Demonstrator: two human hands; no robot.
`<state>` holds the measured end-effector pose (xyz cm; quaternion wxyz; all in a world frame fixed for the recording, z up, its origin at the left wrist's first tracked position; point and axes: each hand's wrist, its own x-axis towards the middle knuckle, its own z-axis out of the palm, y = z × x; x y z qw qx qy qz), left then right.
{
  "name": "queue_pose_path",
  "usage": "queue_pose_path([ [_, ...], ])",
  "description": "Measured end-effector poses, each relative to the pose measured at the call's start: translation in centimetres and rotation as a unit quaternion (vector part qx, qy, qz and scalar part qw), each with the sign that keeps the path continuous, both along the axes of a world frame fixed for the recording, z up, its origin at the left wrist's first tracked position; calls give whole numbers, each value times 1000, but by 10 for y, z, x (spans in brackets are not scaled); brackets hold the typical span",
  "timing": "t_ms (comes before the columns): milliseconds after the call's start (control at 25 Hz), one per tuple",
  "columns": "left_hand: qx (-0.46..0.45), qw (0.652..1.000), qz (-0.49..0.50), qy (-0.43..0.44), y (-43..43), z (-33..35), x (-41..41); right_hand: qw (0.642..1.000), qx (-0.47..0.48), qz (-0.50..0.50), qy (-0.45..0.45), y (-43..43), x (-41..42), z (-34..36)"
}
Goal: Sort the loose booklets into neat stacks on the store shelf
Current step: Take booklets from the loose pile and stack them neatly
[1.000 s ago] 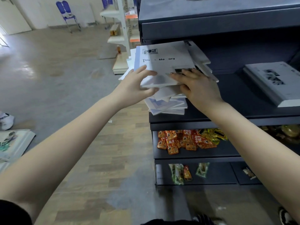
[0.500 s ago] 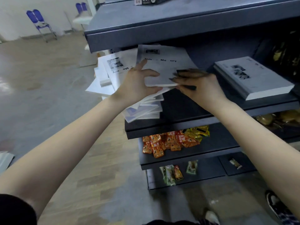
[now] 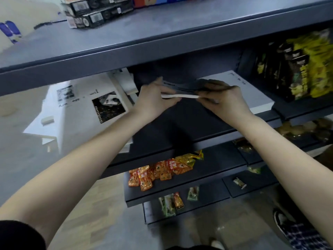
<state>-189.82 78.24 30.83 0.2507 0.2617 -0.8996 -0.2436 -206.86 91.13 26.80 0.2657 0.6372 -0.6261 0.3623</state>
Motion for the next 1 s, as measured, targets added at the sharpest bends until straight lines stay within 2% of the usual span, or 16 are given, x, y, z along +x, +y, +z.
queue_pose_path([
  [200,22,999,-42,5,38,-24,-81,999,26,-20,-19,51,-72,-17],
  [320,36,998,-57,-5,69,-56,-130,992,110,-42,-52,88,-120,-40],
  [480,-10,999,-39,-28,102,-106,-171,976,200,-39,-72,116,-169,-76],
  [640,-45,998,-16,-46,107,-138,-195,971,225,-23,-79,112,-196,-99],
  [760,-22,996,8,-89,106,-152,-201,941,301,-46,-145,101,-214,-110],
  [1000,-62,995,51,-56,94,-169,-215,925,331,-61,-173,70,-241,-107],
])
